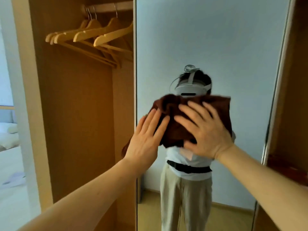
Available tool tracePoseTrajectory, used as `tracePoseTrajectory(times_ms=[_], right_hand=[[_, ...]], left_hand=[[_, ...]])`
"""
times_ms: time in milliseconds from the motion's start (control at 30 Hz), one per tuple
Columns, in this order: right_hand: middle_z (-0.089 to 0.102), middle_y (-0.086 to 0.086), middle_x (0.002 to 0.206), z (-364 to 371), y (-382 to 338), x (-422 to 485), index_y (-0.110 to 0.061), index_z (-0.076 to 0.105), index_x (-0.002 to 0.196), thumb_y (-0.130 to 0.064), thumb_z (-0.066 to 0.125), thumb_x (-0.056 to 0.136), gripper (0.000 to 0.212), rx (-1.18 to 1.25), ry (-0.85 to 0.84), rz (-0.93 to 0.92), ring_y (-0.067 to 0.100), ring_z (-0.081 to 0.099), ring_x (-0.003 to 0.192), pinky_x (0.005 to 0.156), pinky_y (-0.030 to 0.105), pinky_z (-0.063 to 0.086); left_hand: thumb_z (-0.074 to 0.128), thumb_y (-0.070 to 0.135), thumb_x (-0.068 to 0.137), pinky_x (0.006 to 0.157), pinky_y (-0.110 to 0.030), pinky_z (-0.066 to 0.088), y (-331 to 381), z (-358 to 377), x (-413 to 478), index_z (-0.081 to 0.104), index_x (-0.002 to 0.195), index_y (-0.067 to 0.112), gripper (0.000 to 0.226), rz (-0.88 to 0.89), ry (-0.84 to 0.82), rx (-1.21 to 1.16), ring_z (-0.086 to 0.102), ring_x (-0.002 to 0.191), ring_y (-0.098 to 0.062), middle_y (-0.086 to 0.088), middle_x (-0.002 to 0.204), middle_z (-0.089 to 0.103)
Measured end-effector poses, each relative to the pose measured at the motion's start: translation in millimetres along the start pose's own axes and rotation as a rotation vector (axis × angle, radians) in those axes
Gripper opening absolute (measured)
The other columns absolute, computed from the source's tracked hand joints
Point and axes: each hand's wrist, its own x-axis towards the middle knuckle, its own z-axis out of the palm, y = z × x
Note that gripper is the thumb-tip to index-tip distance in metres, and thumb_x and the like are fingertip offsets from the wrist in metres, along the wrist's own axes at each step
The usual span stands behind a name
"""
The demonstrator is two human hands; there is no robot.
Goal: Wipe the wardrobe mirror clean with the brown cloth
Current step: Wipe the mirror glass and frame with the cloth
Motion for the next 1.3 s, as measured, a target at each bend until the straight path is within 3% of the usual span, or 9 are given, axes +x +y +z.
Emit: tracePoseTrajectory(times_ms=[200, 367, 533, 633, 700, 900, 1067, 1167, 1300], right_hand=[[0.033, 0.009, 0.145, 2, 11, -65, -0.022, 0.037, 0.137, -0.052, 0.049, 0.077, 0.069, -0.031, -0.061, -0.069, 0.031, 0.029, 0.135, 0.113, 0.049, 0.014], [0.040, 0.015, 0.144, -27, 79, -17, -0.018, 0.038, 0.135, -0.051, 0.050, 0.073, 0.071, -0.096, 0.012, 0.024, 0.034, 0.031, 0.133, 0.108, 0.052, 0.021], [0.040, 0.013, 0.145, -33, 95, 1, -0.018, 0.039, 0.135, -0.040, 0.052, 0.077, 0.064, -0.123, 0.130, 0.233, 0.035, 0.033, 0.134, 0.111, 0.051, 0.021], [0.040, 0.012, 0.146, -22, 76, -16, -0.018, 0.041, 0.135, -0.041, 0.052, 0.079, 0.062, -0.119, 0.165, 0.304, 0.034, 0.033, 0.135, 0.112, 0.050, 0.019], [0.039, 0.012, 0.147, -15, 60, -41, -0.019, 0.040, 0.136, -0.044, 0.054, 0.077, 0.065, -0.090, 0.145, 0.338, 0.033, 0.030, 0.137, 0.113, 0.051, 0.018], [0.031, 0.011, 0.147, 5, -2, -131, -0.020, 0.035, 0.138, -0.050, 0.054, 0.074, 0.074, -0.039, -0.050, 0.312, 0.033, 0.024, 0.138, 0.114, 0.052, 0.012], [0.031, 0.009, 0.146, -3, 22, -125, -0.023, 0.035, 0.138, -0.050, 0.052, 0.076, 0.070, -0.044, -0.095, 0.196, 0.032, 0.026, 0.137, 0.113, 0.053, 0.014], [0.040, 0.014, 0.144, -20, 63, -81, -0.020, 0.038, 0.135, -0.050, 0.050, 0.076, 0.068, -0.067, 0.001, 0.213, 0.033, 0.028, 0.136, 0.110, 0.054, 0.018], [0.040, 0.013, 0.145, -36, 100, -34, -0.018, 0.042, 0.135, -0.043, 0.051, 0.075, 0.066, -0.117, 0.068, 0.253, 0.034, 0.032, 0.135, 0.111, 0.053, 0.019]], left_hand=[[0.047, 0.011, 0.081, 0.112, -0.056, 0.027, 21, -1, 3, 0.027, 0.150, 0.017, 0.072, 0.263, -0.134, 0.117, 0.018, 0.144, -0.032, -0.016, 0.155, 0.023], [0.037, 0.020, 0.083, 0.112, -0.058, 0.025, 20, -24, 89, 0.035, 0.146, 0.014, 0.063, 0.207, -0.004, 0.098, 0.028, 0.141, -0.037, -0.020, 0.151, 0.032], [0.033, 0.034, 0.090, 0.114, -0.057, 0.019, 34, -18, 130, 0.028, 0.149, 0.016, 0.062, 0.112, 0.091, 0.104, 0.021, 0.144, -0.034, -0.018, 0.155, 0.025], [0.050, 0.025, 0.092, 0.113, -0.057, 0.022, 40, -2, 116, 0.033, 0.147, 0.016, 0.059, 0.140, 0.175, 0.097, 0.024, 0.143, -0.034, -0.019, 0.153, 0.028], [0.055, 0.019, 0.092, 0.113, -0.057, 0.021, 43, 10, 98, 0.033, 0.148, 0.017, 0.060, 0.218, 0.180, 0.087, 0.022, 0.144, -0.034, -0.019, 0.154, 0.027], [0.032, 0.009, 0.089, 0.115, -0.058, 0.015, 68, 37, 17, 0.024, 0.151, 0.019, 0.064, 0.393, -0.006, 0.137, 0.009, 0.147, -0.030, -0.015, 0.157, 0.015], [0.037, 0.009, 0.089, 0.115, -0.058, 0.016, 48, 25, 43, 0.018, 0.152, 0.018, 0.067, 0.547, -0.024, 0.236, 0.012, 0.146, -0.029, -0.014, 0.157, 0.014], [0.038, 0.011, 0.087, 0.110, -0.059, 0.027, 39, 6, 100, 0.030, 0.149, 0.015, 0.063, 0.491, 0.077, 0.259, 0.028, 0.141, -0.034, -0.019, 0.152, 0.031], [0.064, 0.028, 0.085, 0.111, -0.059, 0.024, 34, -8, 142, 0.035, 0.147, 0.015, 0.070, 0.353, 0.151, 0.261, 0.031, 0.140, -0.035, -0.021, 0.150, 0.033]])
